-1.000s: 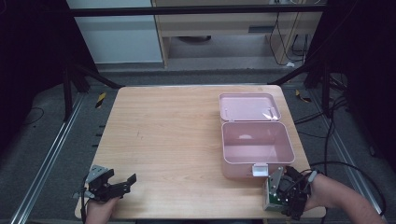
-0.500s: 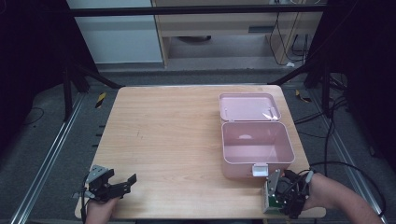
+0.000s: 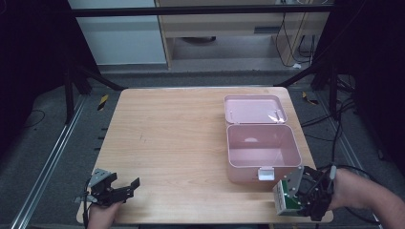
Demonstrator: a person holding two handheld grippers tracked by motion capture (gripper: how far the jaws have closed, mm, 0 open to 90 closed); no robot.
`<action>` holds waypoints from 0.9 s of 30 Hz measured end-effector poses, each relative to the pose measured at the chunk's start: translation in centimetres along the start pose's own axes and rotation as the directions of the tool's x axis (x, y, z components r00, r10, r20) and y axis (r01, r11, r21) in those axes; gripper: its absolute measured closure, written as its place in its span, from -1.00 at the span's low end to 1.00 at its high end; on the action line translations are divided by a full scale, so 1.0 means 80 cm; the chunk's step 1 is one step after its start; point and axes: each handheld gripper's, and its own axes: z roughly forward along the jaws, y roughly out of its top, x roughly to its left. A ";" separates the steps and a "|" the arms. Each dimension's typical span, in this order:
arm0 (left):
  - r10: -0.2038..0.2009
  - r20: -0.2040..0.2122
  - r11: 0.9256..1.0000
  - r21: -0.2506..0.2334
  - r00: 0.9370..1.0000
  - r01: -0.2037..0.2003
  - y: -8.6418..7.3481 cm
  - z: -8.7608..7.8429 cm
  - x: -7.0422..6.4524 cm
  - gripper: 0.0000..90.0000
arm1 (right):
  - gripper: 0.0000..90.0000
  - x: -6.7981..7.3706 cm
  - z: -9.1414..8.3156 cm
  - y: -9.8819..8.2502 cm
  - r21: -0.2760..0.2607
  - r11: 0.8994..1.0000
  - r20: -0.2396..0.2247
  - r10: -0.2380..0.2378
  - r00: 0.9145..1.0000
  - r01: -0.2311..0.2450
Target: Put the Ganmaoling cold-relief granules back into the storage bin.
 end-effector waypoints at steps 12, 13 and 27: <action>-0.002 0.004 1.000 0.004 1.000 0.002 0.000 0.001 0.000 -1.00 | -0.63 -0.021 -0.074 0.000 -0.016 1.000 0.027 -0.020 0.999 0.020; -0.003 0.004 1.000 0.004 1.000 0.002 0.000 0.001 0.000 -1.00 | -0.63 -0.025 -0.079 0.000 -0.018 1.000 0.031 -0.018 0.999 0.019; -0.008 0.008 1.000 0.006 1.000 0.008 0.000 0.002 0.001 -1.00 | -0.63 -0.087 -0.105 0.016 0.023 0.999 0.111 -0.028 0.993 0.025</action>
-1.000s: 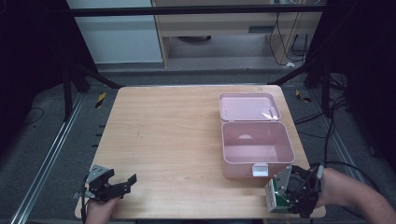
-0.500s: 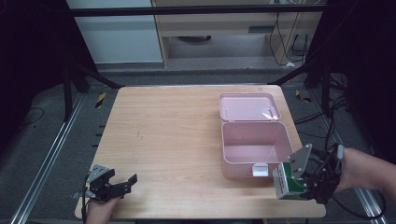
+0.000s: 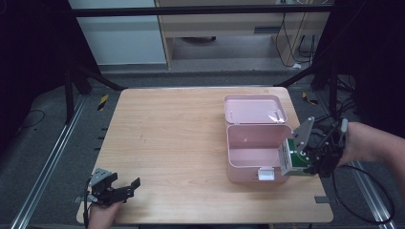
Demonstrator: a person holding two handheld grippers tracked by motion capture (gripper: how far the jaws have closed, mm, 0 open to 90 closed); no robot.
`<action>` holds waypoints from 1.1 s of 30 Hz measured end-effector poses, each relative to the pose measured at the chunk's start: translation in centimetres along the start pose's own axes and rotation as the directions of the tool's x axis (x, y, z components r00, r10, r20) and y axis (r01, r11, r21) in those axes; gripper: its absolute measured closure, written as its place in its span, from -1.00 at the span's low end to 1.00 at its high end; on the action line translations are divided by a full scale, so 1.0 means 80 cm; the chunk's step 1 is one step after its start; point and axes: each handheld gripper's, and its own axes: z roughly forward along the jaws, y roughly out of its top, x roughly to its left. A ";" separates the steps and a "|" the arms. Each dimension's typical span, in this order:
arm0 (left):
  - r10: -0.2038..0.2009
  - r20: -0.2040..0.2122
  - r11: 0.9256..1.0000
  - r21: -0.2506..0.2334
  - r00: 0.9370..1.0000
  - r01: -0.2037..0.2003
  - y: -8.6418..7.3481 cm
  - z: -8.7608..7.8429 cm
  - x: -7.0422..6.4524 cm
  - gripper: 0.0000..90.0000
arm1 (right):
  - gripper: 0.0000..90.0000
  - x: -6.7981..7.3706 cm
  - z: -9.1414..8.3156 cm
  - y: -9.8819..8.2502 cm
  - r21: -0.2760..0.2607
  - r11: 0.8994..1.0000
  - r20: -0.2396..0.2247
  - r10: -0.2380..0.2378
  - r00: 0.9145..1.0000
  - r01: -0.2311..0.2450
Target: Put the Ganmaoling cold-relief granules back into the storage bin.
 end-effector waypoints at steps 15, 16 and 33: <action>0.002 0.000 1.000 0.000 1.000 -0.002 0.000 0.000 0.000 -1.00 | -0.63 -0.047 0.026 0.035 0.016 0.999 0.003 -0.037 0.999 0.037; 0.002 0.000 1.000 0.001 1.000 -0.002 0.000 0.000 0.000 -1.00 | -0.63 -0.052 0.029 0.038 0.023 0.999 0.008 -0.032 0.999 0.032; 0.007 0.002 1.000 0.002 1.000 -0.007 0.000 0.000 0.000 -1.00 | -0.63 -0.068 0.083 0.038 0.035 0.999 -0.032 -0.006 0.999 0.007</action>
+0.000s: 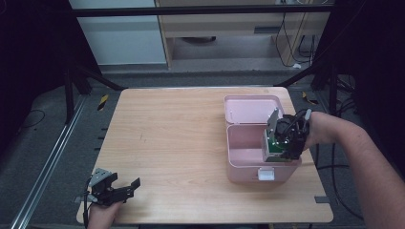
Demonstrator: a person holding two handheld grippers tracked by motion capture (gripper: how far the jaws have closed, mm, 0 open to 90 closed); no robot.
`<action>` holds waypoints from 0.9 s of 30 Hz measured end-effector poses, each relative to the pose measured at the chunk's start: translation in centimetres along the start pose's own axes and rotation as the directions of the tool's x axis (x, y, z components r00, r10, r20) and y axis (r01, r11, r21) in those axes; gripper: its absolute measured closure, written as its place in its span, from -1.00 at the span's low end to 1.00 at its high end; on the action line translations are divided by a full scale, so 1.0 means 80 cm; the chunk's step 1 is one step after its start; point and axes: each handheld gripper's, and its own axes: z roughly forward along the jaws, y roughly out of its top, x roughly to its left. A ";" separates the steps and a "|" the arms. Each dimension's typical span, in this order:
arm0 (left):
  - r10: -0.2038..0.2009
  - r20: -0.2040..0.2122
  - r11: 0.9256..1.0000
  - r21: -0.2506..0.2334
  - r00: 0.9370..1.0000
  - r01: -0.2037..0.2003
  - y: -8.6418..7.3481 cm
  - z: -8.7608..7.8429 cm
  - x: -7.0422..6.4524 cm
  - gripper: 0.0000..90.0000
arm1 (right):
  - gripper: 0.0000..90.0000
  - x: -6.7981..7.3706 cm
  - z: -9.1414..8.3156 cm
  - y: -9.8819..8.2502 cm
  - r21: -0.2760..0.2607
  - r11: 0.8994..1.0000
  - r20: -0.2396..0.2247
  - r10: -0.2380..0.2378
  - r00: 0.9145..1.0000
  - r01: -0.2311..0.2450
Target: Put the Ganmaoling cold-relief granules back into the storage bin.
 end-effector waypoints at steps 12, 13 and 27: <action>0.003 0.001 1.000 0.000 1.000 -0.003 0.000 0.000 0.000 -1.00 | -0.64 -0.006 0.038 -0.006 0.023 1.000 -0.032 0.003 0.999 -0.002; 0.004 0.002 1.000 0.000 1.000 -0.004 0.000 0.000 0.000 -1.00 | -0.64 -0.006 0.041 -0.006 0.029 1.000 -0.036 0.011 0.999 -0.010; 0.004 0.001 1.000 0.000 1.000 -0.004 0.000 0.000 0.000 -1.00 | -0.64 -0.009 0.065 -0.009 0.040 0.999 -0.060 0.031 0.998 -0.028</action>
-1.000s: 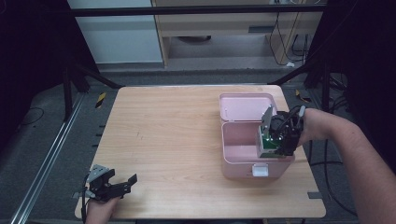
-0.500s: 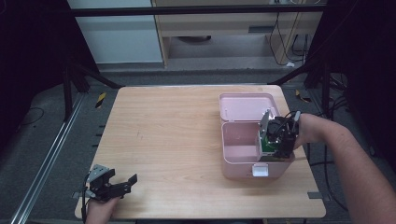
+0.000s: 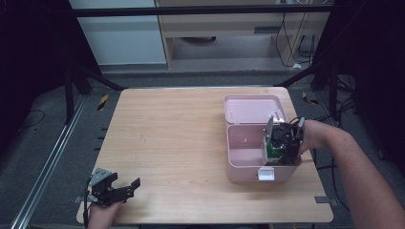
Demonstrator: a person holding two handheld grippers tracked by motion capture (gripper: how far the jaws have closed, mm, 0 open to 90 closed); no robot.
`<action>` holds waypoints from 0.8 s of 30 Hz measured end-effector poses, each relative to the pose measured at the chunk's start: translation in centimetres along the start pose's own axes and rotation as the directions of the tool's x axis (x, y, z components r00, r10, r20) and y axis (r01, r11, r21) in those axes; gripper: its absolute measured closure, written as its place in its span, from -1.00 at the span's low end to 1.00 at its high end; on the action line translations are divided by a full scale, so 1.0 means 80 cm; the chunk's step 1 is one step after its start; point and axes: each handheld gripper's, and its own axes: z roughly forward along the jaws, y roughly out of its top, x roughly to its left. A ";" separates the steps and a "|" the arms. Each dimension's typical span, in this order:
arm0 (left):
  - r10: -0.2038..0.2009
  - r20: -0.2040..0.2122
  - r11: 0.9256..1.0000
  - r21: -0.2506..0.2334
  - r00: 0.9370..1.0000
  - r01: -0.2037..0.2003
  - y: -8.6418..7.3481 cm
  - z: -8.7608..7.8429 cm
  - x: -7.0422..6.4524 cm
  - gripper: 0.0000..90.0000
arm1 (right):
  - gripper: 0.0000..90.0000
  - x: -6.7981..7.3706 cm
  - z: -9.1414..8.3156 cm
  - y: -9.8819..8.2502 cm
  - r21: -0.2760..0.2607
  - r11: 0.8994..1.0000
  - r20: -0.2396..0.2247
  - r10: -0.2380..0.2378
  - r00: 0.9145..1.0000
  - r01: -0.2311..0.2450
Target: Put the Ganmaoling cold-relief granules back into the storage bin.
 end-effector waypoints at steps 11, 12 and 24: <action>0.001 -0.001 1.000 0.000 1.000 -0.001 0.000 0.000 0.000 -1.00 | -0.64 -0.003 0.015 -0.004 -0.013 1.000 -0.017 0.007 1.000 -0.007; 0.002 -0.001 1.000 0.001 1.000 -0.002 0.000 0.000 0.000 -1.00 | -0.64 -0.003 0.017 -0.004 -0.011 1.000 -0.021 0.009 1.000 -0.010; 0.000 -0.004 1.000 0.000 1.000 0.000 0.000 0.000 0.001 -1.00 | -0.64 -0.006 0.030 -0.004 -0.020 1.000 -0.046 0.013 0.999 -0.014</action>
